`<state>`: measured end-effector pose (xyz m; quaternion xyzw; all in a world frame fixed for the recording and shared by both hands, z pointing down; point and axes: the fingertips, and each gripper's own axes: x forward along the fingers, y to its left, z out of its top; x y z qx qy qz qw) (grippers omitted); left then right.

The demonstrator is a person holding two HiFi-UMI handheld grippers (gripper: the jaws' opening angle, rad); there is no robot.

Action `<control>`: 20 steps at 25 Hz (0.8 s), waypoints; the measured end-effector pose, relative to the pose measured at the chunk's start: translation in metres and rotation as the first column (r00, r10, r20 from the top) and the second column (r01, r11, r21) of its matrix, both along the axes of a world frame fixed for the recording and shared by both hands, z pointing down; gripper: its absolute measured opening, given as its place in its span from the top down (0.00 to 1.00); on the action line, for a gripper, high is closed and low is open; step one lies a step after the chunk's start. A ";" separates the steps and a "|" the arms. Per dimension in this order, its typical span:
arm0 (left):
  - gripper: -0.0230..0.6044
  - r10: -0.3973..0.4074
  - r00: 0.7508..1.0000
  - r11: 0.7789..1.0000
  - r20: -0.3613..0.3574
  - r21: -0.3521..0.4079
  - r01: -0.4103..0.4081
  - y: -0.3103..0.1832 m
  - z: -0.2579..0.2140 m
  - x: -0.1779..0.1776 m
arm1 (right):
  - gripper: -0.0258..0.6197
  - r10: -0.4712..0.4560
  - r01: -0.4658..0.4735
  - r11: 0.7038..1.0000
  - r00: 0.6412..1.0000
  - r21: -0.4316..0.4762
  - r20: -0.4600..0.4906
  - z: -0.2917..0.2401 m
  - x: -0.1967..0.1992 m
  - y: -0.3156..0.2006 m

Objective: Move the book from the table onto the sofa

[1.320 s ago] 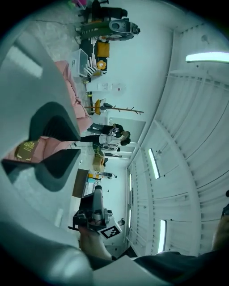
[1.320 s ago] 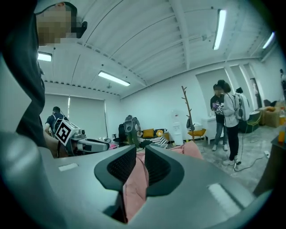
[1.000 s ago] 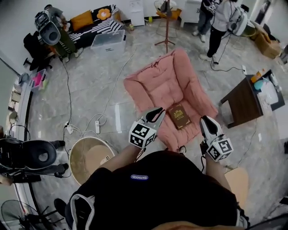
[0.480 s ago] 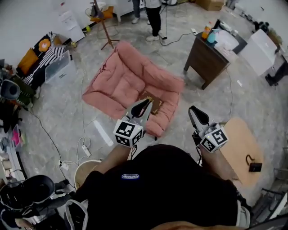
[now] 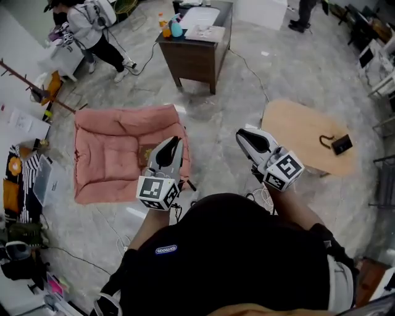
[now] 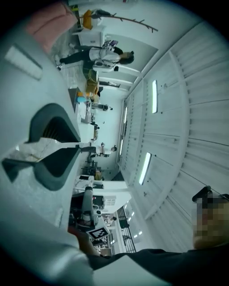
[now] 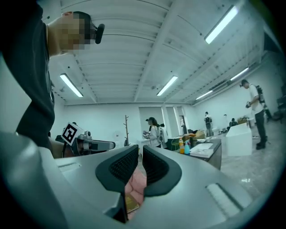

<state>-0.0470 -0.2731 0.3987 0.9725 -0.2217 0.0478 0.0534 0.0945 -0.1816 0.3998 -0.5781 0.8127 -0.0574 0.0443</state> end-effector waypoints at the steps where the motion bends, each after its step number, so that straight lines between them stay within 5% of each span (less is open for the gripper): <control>1: 0.90 0.033 0.999 0.999 0.003 0.007 -0.033 0.011 -0.001 0.022 | 0.87 0.030 -0.030 1.000 1.000 0.001 0.000 0.000 0.019 0.012; 11: 0.93 0.262 0.965 0.964 0.007 0.052 -0.262 0.097 -0.004 0.178 | 0.91 0.222 -0.223 0.970 0.975 0.096 0.028 -0.024 0.143 0.104; 20: 0.95 0.366 0.931 0.927 0.004 0.085 -0.365 0.155 -0.011 0.231 | 0.91 0.311 -0.305 0.937 0.950 0.169 -0.013 -0.045 0.176 0.162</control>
